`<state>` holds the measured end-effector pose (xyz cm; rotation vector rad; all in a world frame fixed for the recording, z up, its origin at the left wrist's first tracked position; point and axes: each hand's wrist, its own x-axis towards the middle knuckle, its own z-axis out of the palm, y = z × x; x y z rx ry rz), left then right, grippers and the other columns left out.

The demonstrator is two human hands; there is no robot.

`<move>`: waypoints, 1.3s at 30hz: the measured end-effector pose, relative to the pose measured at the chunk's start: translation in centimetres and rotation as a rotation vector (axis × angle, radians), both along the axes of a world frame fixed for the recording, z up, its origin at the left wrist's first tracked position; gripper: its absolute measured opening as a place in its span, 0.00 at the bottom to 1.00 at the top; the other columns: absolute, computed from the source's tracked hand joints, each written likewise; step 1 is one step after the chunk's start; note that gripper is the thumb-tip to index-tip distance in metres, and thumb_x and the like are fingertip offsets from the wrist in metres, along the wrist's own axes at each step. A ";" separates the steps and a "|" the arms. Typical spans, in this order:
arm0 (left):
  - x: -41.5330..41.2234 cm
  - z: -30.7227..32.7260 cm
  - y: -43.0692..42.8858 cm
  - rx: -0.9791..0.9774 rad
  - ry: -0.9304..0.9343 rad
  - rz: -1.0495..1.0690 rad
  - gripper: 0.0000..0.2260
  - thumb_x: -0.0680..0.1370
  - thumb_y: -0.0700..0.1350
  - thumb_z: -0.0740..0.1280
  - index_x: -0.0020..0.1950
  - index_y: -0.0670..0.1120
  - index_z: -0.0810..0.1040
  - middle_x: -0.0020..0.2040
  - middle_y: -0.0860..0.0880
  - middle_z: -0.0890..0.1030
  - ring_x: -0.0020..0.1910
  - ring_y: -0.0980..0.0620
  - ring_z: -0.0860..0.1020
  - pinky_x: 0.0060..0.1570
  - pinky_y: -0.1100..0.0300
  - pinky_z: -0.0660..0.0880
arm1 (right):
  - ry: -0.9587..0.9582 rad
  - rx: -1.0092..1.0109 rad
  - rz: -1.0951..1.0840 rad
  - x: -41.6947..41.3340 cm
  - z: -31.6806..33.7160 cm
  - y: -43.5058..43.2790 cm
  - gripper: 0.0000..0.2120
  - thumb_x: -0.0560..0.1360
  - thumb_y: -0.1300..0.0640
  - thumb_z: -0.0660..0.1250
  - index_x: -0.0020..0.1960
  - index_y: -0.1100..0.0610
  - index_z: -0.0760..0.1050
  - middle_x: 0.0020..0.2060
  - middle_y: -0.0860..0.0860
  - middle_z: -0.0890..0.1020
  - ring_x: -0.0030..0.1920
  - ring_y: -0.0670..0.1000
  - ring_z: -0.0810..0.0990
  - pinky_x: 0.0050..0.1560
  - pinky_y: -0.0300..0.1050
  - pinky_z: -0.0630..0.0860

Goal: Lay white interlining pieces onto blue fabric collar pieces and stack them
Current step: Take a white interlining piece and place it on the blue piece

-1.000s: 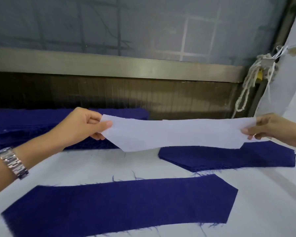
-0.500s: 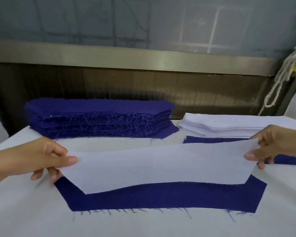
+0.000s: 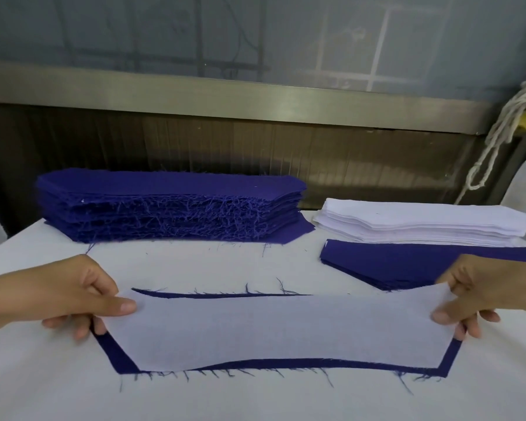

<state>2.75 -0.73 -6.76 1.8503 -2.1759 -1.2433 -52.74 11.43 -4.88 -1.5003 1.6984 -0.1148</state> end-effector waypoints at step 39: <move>0.6 -1.1 -0.5 -0.014 -0.051 -0.022 0.35 0.48 0.73 0.79 0.32 0.44 0.76 0.36 0.36 0.84 0.27 0.45 0.80 0.34 0.58 0.67 | 0.002 0.047 -0.129 -2.5 -2.1 -1.0 0.15 0.65 0.40 0.82 0.38 0.48 0.82 0.42 0.62 0.86 0.33 0.49 0.82 0.28 0.36 0.73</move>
